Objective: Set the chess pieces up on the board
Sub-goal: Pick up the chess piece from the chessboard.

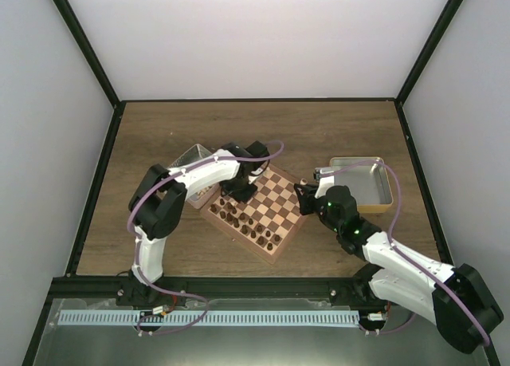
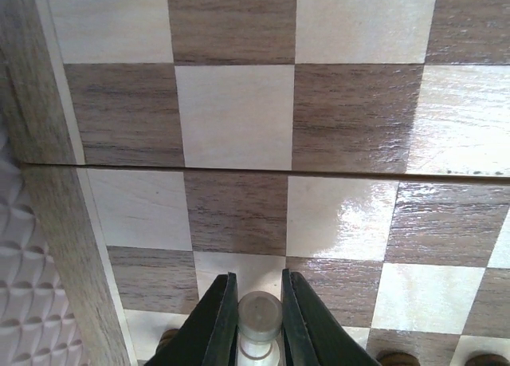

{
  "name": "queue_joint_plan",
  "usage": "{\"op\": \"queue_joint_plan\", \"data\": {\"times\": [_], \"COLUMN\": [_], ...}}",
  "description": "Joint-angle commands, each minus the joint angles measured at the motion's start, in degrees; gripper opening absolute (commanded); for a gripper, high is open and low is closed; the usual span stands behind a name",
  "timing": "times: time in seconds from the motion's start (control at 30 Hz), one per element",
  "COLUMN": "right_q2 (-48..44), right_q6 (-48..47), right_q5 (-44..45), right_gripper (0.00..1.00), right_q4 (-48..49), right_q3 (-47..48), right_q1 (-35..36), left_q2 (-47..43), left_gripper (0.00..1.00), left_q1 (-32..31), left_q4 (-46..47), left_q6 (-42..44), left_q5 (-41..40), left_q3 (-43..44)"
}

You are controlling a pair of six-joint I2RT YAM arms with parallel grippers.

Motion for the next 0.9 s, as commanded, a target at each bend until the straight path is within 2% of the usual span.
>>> {"op": "queue_joint_plan", "data": {"times": [0.0, 0.17, 0.53, 0.87], "right_q2": [0.2, 0.2, 0.8, 0.8], "right_q6": [0.6, 0.7, 1.0, 1.5], "right_q5": [-0.2, -0.3, -1.5, -2.2], "right_gripper": [0.11, 0.11, 0.11, 0.11], "right_q4": [1.2, 1.2, 1.4, 0.9], "right_q3": [0.2, 0.3, 0.7, 0.9], "right_q1": [0.1, 0.1, 0.1, 0.1], "left_q2": [-2.7, -5.0, -14.1, -14.9], "left_gripper": [0.10, 0.06, 0.05, 0.05], "left_q1": [0.0, 0.1, 1.2, 1.2], "left_q4": [2.0, 5.0, 18.8, 23.9], "left_q6": [0.1, -1.5, -8.3, -10.4], "left_q5": [-0.6, -0.8, 0.2, 0.9], "left_q3": [-1.1, -4.3, -16.4, -20.2]}}
